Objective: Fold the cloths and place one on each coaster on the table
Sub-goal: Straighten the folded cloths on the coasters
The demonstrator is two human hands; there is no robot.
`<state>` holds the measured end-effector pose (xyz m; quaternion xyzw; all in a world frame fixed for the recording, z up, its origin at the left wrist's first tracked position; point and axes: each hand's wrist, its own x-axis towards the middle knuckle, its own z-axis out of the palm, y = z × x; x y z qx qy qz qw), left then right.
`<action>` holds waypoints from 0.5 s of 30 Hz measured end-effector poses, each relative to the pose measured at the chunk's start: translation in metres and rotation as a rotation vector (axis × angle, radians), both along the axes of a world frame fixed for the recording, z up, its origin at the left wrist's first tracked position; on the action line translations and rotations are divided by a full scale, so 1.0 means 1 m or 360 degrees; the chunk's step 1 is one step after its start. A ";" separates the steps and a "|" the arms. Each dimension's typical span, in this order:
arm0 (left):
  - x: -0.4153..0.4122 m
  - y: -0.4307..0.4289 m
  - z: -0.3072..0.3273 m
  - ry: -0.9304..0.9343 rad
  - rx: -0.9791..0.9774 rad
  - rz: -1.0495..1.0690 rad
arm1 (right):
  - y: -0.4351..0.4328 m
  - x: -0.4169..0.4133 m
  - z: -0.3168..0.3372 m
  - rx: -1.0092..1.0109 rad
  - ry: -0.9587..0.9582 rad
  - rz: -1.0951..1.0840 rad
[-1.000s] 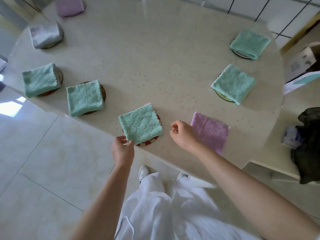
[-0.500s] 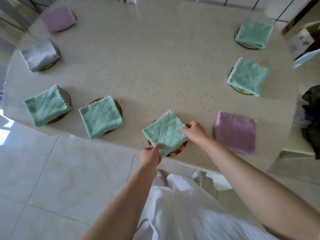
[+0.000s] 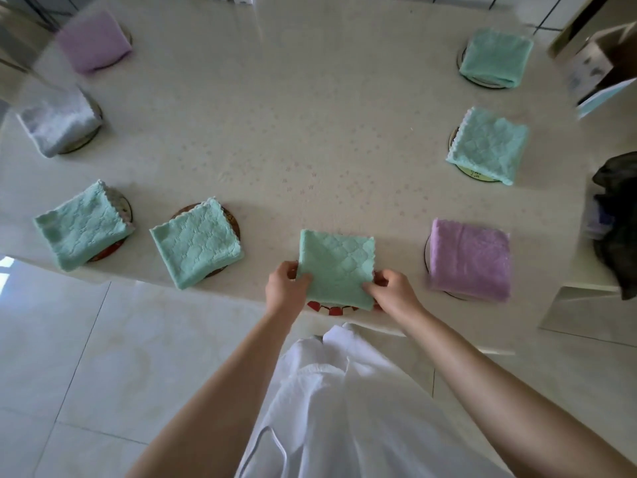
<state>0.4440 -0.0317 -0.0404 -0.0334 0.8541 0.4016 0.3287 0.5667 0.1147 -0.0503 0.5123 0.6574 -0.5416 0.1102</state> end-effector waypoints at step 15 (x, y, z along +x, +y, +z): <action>0.004 -0.017 -0.011 0.0131 -0.0209 0.0050 | -0.002 0.012 -0.003 0.0165 -0.0165 0.0266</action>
